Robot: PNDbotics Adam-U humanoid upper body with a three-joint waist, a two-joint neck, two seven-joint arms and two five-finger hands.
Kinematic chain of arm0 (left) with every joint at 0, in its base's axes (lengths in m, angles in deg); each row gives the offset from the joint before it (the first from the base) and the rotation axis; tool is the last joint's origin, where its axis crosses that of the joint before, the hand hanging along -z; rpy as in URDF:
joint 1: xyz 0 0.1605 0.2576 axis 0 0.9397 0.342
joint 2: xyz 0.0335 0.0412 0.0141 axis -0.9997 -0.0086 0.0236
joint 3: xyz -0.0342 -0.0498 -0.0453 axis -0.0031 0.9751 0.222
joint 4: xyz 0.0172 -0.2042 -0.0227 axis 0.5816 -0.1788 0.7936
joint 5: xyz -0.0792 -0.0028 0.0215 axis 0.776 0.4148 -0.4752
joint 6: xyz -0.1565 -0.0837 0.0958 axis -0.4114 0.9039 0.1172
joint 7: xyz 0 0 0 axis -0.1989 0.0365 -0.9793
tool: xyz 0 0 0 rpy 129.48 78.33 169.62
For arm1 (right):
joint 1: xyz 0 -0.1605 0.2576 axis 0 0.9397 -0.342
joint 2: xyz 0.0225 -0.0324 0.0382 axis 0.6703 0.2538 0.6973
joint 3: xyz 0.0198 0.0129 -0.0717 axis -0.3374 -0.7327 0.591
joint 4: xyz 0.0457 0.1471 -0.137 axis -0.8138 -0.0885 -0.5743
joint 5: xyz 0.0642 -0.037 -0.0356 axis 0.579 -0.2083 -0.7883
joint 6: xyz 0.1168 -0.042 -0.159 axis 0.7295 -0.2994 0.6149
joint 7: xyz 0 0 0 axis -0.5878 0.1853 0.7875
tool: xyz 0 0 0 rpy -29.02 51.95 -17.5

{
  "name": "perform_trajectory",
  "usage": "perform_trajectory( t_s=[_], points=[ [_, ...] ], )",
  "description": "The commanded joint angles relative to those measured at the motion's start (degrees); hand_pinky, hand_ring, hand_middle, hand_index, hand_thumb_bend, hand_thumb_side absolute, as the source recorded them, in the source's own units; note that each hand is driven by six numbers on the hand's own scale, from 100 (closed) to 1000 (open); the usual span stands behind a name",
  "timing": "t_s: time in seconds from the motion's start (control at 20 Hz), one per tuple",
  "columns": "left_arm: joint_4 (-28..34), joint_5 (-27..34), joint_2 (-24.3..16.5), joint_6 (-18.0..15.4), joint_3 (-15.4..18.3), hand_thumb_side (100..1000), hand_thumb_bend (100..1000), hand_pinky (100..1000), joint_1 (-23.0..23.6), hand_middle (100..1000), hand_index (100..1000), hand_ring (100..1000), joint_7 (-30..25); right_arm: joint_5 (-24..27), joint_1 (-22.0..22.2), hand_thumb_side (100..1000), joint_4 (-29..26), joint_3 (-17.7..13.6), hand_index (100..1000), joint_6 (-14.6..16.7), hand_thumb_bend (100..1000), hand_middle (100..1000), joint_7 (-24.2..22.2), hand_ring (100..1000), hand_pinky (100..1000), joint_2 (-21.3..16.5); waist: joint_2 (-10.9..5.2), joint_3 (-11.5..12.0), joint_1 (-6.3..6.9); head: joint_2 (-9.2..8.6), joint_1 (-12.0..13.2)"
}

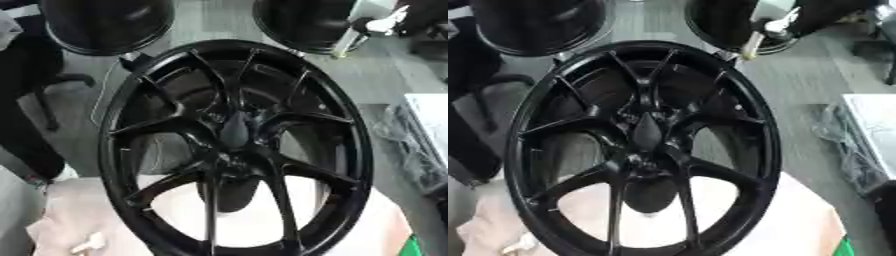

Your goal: Pull the pin out of the wheel hub.

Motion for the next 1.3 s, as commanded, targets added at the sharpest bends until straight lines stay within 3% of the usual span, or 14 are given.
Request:
perform_trajectory(
  t_s=[0.05,0.15,0.25,0.3,0.4,0.45,0.55,0.75,0.8,0.85,0.9,1.05,1.25,1.3],
  points=[
    [1.2,-0.2,-0.9,-0.1,1.0,767,302,738,0.0,724,801,723,0.6,-0.5,2.5,100,2.8,-5.9,572,-0.3,368,382,3.2,582,773,-3.4,-0.9,-0.4,0.22,-0.93,0.6],
    [1.2,-0.3,-0.8,-0.2,1.2,767,302,738,0.1,724,801,723,0.8,-1.4,5.4,100,5.2,-8.8,625,-0.7,366,421,5.0,602,774,-3.5,-0.81,-0.8,0.31,-1.04,0.7],
    [1.3,-0.3,-0.8,-0.2,1.3,767,302,738,0.1,724,801,723,0.9,-2.2,8.4,157,7.5,-11.8,789,-1.5,472,606,6.8,710,789,-3.1,-0.76,-1.1,0.36,-1.0,1.0],
    [1.3,-0.3,-0.8,-0.2,1.3,767,302,738,0.1,724,801,723,0.9,-2.2,10.0,280,8.2,-13.4,856,-1.5,598,685,7.8,769,815,-2.8,-0.75,-1.1,0.36,-1.01,1.1],
    [1.4,-0.3,-0.9,-0.2,1.1,766,303,739,-0.2,724,801,722,0.8,-0.1,16.5,508,8.2,-21.8,932,-0.1,495,791,15.0,854,864,-1.4,-0.59,-0.4,0.23,-1.21,0.5],
    [1.4,-0.2,-0.9,-0.1,0.9,766,305,739,-0.5,724,801,722,0.6,3.6,20.3,859,7.4,-25.0,975,1.4,416,850,22.1,908,898,-0.7,-0.52,0.1,0.17,-1.32,0.0],
    [1.4,-0.1,-0.8,-0.1,0.7,765,306,739,-0.7,724,801,722,0.4,11.9,24.3,1000,6.4,-26.5,991,4.2,388,879,34.1,936,909,0.1,-0.5,0.7,0.14,-1.47,-0.5],
    [1.5,-0.1,-0.7,-0.1,0.6,763,306,739,-0.9,725,801,721,0.2,22.7,26.5,988,4.6,-24.8,987,9.2,332,875,46.3,933,906,0.5,-0.66,1.0,0.17,-1.68,-1.0],
    [1.4,-0.1,-0.7,0.0,0.6,763,306,739,-0.9,725,801,721,0.2,23.9,26.6,918,4.0,-24.3,983,9.9,317,871,47.6,929,903,0.6,-0.72,1.0,0.17,-1.71,-1.0],
    [1.4,-0.1,-0.6,0.0,0.6,763,307,739,-0.9,725,801,721,0.2,25.0,26.7,715,3.5,-24.1,964,10.4,333,849,48.5,905,887,0.7,-0.77,0.9,0.17,-1.77,-1.1],
    [1.4,-0.1,-0.6,0.0,0.6,763,307,739,-0.8,725,801,721,0.2,26.0,26.7,591,2.9,-23.9,952,10.9,369,829,49.2,885,872,0.8,-0.81,0.9,0.17,-1.85,-1.1],
    [1.4,-0.1,-0.6,0.0,0.6,763,309,739,-0.8,725,801,720,0.2,28.7,26.7,361,-0.2,-23.3,890,13.5,426,751,50.2,809,838,1.3,-0.88,0.8,0.14,-1.9,-1.1],
    [1.4,0.0,-0.5,-0.1,0.4,762,309,739,-1.0,725,801,720,0.1,30.2,26.6,309,-5.9,-21.6,868,17.0,420,722,48.7,782,834,3.3,-0.85,0.9,0.11,-2.12,-1.3],
    [1.4,0.0,-0.5,-0.1,0.4,761,309,739,-1.0,725,801,720,0.1,30.0,26.4,324,-7.2,-21.3,867,17.7,348,722,48.1,782,837,4.0,-0.87,0.9,0.11,-2.09,-1.3]
  ],
)
